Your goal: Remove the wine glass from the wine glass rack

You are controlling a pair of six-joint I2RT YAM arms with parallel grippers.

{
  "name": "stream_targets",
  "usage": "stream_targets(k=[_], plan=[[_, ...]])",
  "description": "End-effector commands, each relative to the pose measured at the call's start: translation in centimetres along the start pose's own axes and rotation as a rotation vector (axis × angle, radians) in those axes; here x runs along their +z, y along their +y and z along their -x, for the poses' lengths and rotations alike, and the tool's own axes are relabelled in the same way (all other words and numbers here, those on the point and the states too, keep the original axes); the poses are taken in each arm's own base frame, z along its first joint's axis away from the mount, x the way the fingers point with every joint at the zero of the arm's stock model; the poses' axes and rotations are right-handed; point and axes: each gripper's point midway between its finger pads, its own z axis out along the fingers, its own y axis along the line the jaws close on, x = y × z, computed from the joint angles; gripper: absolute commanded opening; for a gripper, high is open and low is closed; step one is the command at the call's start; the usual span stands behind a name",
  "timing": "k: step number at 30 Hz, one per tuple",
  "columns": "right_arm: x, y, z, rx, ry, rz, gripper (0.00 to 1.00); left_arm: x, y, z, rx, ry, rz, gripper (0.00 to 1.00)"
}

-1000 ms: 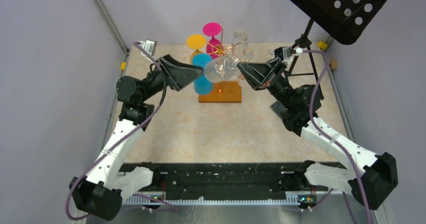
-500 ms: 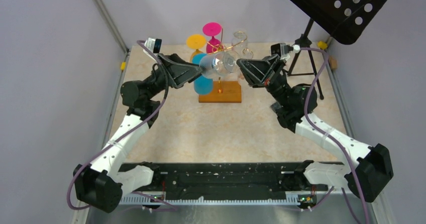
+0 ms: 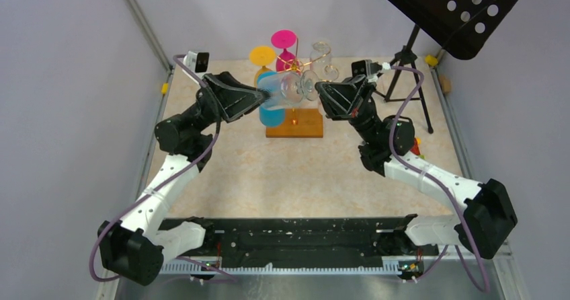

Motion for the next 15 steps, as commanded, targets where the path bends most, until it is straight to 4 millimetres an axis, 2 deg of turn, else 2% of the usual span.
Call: stream_targets(k=[1, 7, 10, 15], plan=[[0.7, 4.6, -0.1, 0.013, -0.011, 0.177, 0.00, 0.1, -5.6, -0.8, 0.129, 0.025, -0.162, 0.36], [0.4, 4.1, 0.1, 0.035, -0.025, 0.179, 0.00, 0.1, -5.9, -0.7, 0.156, 0.022, -0.187, 0.01], [0.3, 3.7, 0.3, 0.038, -0.028, 0.168, 0.00, 0.2, -5.7, -0.6, 0.161, 0.017, -0.189, 0.00], [0.2, 2.5, 0.5, 0.025, -0.045, 0.116, 0.34, 0.3, -5.4, -0.2, 0.178, 0.008, -0.191, 0.00]])
